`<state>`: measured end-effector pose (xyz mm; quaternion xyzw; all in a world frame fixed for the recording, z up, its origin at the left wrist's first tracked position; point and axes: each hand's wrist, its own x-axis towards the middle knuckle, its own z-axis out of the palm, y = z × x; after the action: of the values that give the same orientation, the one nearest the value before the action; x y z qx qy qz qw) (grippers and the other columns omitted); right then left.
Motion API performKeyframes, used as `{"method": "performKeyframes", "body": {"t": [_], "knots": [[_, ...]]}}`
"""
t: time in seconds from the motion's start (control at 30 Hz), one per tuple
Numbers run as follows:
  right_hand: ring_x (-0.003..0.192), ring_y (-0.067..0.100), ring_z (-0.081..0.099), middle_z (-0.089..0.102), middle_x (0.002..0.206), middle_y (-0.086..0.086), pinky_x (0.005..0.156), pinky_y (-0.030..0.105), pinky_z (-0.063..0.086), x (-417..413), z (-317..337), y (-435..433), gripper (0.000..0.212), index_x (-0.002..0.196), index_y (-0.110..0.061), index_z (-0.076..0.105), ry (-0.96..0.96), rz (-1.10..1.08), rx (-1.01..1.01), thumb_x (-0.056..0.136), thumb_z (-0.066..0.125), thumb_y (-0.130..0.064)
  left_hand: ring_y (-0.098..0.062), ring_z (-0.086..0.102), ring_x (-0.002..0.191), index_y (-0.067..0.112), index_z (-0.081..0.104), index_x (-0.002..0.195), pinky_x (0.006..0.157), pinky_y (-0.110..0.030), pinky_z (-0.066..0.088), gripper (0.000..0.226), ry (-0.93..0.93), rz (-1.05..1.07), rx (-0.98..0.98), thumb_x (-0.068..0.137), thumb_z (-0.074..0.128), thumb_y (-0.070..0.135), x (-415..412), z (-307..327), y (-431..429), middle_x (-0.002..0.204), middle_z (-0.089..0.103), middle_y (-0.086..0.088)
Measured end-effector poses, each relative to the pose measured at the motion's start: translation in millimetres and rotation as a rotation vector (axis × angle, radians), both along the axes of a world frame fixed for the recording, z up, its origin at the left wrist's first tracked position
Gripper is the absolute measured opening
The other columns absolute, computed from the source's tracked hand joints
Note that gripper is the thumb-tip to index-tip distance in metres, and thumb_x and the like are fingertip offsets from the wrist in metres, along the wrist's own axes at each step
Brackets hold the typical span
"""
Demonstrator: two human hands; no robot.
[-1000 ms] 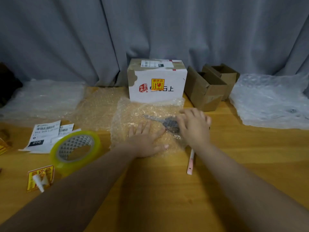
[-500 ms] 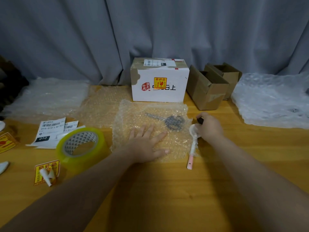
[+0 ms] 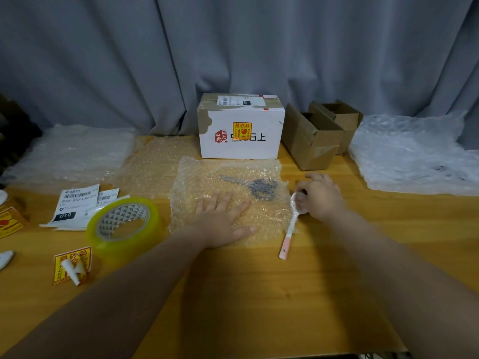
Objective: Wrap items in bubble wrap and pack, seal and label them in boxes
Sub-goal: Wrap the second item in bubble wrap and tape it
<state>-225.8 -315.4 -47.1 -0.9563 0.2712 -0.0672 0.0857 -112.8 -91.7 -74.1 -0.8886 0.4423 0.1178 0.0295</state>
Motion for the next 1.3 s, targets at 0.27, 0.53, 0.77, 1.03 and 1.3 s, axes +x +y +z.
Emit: {"method": "performKeyframes", "body": {"t": [0.27,0.53,0.77,1.03,1.3], "knots": [[0.099,0.018,0.055,0.063,0.102,-0.001,0.076,0.02,0.041,-15.8,41.2,7.9,0.005,0.091,-0.017,0.059,-0.413,0.182,0.53,0.095,0.056,-0.017,-0.03,-0.02,0.143,0.051,-0.011,0.143,0.112,-0.058,-0.01,0.077,0.003,-0.009,0.026,0.077,0.015,0.083,-0.2,2.3,0.6,0.157,-0.019,-0.002],[0.082,0.011,0.054,0.058,0.093,-0.006,0.067,0.021,0.047,5.3,72.2,46.3,0.009,0.104,-0.022,0.058,-0.864,-0.012,0.764,0.096,0.054,-0.025,-0.029,-0.02,0.143,0.052,-0.01,0.144,0.113,-0.057,-0.012,0.072,-0.009,-0.055,-0.022,0.082,0.015,0.079,-10.6,-1.2,13.6,0.157,-0.019,-0.002],[0.065,0.02,0.064,0.059,0.099,0.016,0.046,0.025,0.05,34.8,45.8,97.0,0.012,0.106,-0.01,0.048,-0.497,-0.168,1.108,0.095,0.047,-0.003,-0.012,0.036,0.127,0.028,0.042,0.14,0.098,-0.029,0.033,0.061,0.748,0.367,-0.747,0.094,0.017,0.06,-2.7,44.5,38.2,0.138,0.041,0.013],[0.053,0.026,0.062,0.058,0.083,0.01,0.05,0.034,0.052,15.0,14.3,122.6,0.01,0.084,-0.013,0.045,-0.206,-0.219,0.911,0.092,0.044,-0.007,-0.02,0.053,0.104,0.022,0.061,0.12,0.087,-0.033,0.046,0.028,0.039,0.018,-0.2,0.094,0.052,0.023,0.9,31.6,42.5,0.119,0.056,0.0],[0.102,0.03,0.05,0.04,0.122,0.01,0.074,0.035,0.043,-24.0,4.8,92.1,0.028,0.114,-0.015,0.044,-0.116,-0.198,0.298,0.095,0.052,-0.034,-0.02,0.047,0.125,0.018,0.055,0.132,0.106,-0.029,0.032,0.035,0.029,-0.034,-0.228,0.1,0.043,0.026,-12.2,28.6,51.5,0.139,0.051,-0.001]]}}
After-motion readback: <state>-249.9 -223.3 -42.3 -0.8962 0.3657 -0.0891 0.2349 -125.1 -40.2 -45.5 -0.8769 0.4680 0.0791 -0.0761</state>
